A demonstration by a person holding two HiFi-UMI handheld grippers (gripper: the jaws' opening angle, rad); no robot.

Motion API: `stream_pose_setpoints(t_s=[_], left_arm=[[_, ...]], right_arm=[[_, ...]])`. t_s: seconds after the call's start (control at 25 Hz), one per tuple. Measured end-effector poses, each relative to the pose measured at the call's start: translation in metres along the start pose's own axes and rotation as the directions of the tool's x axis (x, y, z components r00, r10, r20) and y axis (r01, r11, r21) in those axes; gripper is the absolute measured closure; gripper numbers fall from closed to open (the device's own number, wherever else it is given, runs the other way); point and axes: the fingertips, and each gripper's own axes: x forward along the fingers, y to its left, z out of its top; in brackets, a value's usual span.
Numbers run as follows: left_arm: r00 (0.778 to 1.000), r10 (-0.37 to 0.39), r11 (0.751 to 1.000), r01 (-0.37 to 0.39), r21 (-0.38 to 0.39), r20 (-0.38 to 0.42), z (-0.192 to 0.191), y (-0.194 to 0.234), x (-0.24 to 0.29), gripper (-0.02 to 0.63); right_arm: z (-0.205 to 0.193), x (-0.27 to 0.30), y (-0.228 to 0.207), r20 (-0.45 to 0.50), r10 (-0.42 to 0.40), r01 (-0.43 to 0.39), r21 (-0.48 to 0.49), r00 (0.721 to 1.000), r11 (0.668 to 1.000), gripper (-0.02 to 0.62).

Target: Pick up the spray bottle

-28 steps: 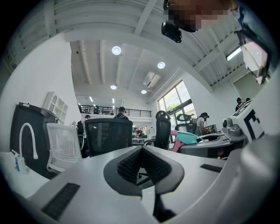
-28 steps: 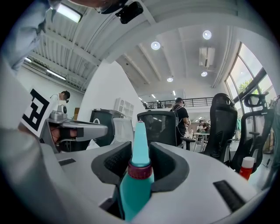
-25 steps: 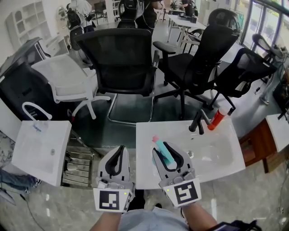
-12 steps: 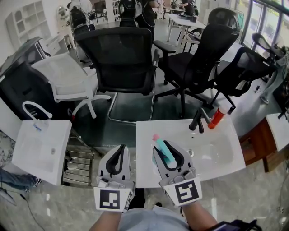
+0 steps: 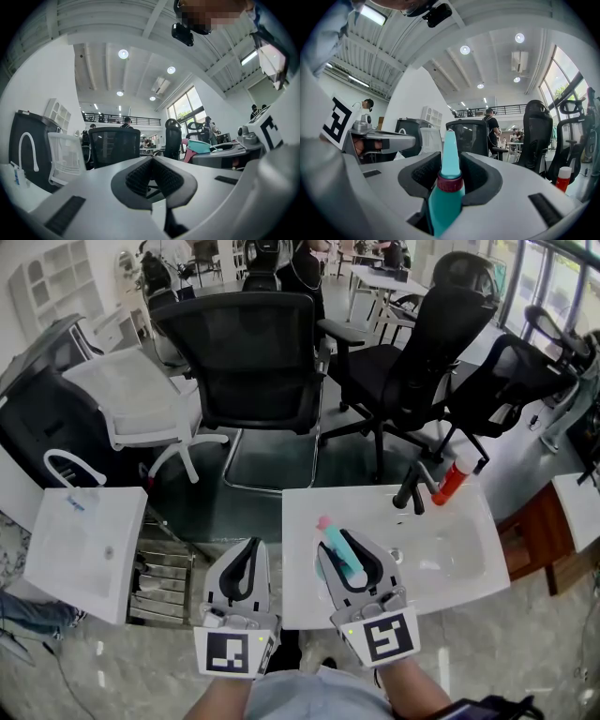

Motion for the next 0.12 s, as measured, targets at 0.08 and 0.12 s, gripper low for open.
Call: stream_pose_setpoints(t_s=[0.08,0.12], left_arm=[[1.0,-0.001,1.0,0.001,0.009,0.003,0.0008,0.0008,0.001,0.588],[1.0,-0.002,1.0,0.002,0.016,0.005,0.0012,0.0013,0.0015,0.588]], right_arm=[[0.0006,0.0007,-0.0006,0.0,0.0,0.0,-0.002,1.0,1.0,0.453],[0.0009,0.0011,-0.0009,0.0,0.0,0.0,-0.003,1.0,1.0,0.453]])
